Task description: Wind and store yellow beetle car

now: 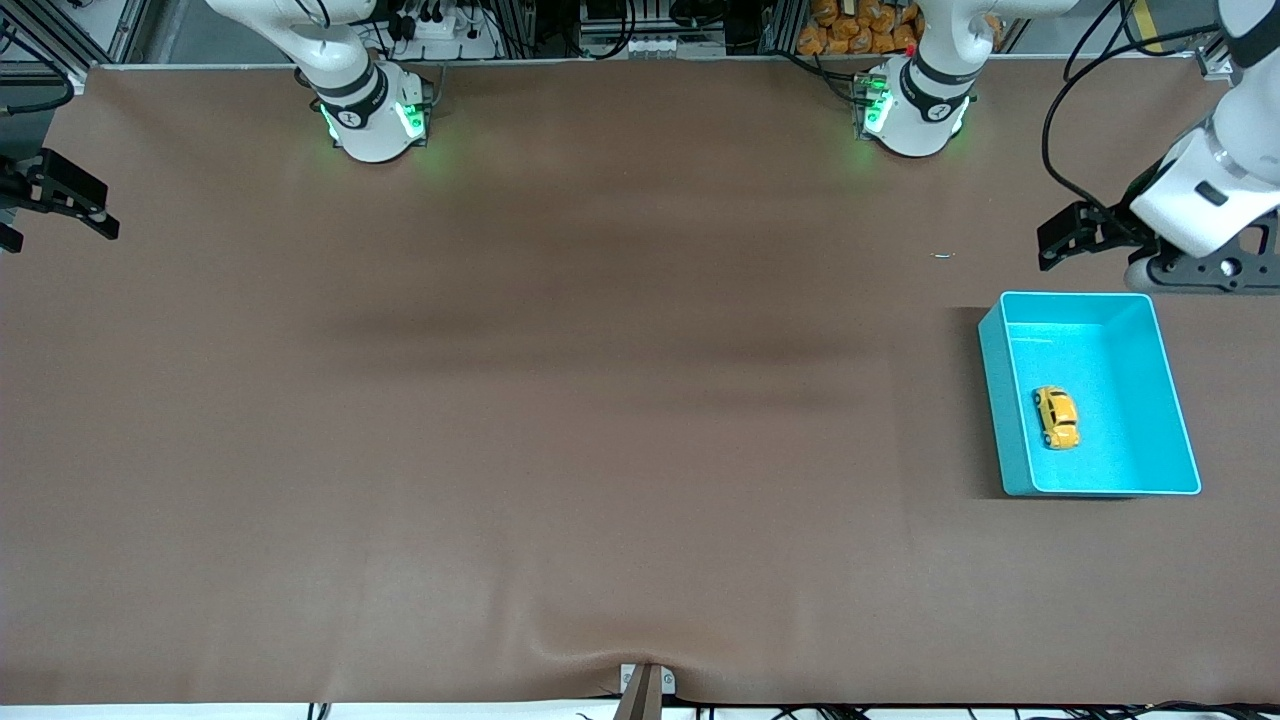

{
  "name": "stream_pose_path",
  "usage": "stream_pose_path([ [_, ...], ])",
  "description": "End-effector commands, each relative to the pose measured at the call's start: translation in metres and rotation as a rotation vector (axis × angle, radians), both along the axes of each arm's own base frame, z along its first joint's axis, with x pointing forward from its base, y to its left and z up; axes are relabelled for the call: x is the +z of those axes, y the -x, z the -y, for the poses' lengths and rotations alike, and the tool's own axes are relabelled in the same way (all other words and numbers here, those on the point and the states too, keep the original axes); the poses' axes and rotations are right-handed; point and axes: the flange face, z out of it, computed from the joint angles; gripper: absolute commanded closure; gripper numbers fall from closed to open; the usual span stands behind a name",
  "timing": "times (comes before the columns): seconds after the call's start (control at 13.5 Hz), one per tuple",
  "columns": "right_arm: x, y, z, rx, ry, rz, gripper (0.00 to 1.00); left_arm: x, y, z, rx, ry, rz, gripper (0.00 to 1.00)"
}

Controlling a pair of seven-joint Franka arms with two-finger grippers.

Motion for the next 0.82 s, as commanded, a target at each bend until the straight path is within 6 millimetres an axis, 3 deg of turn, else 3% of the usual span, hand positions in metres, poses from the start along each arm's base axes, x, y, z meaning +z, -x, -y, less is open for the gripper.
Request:
stream_pose_path([
  [0.0, 0.007, 0.003, 0.003, 0.008, 0.009, 0.0, 0.0, 0.016, 0.012, 0.01, 0.001, 0.026, 0.012, 0.0],
  [0.22, 0.006, 0.004, 0.003, 0.012, 0.008, -0.009, 0.0, 0.016, 0.015, 0.026, 0.006, 0.023, 0.012, 0.0],
  [0.74, 0.006, 0.004, 0.004, 0.011, 0.008, -0.008, 0.0, 0.02, 0.017, 0.016, 0.02, 0.016, 0.019, 0.0],
])
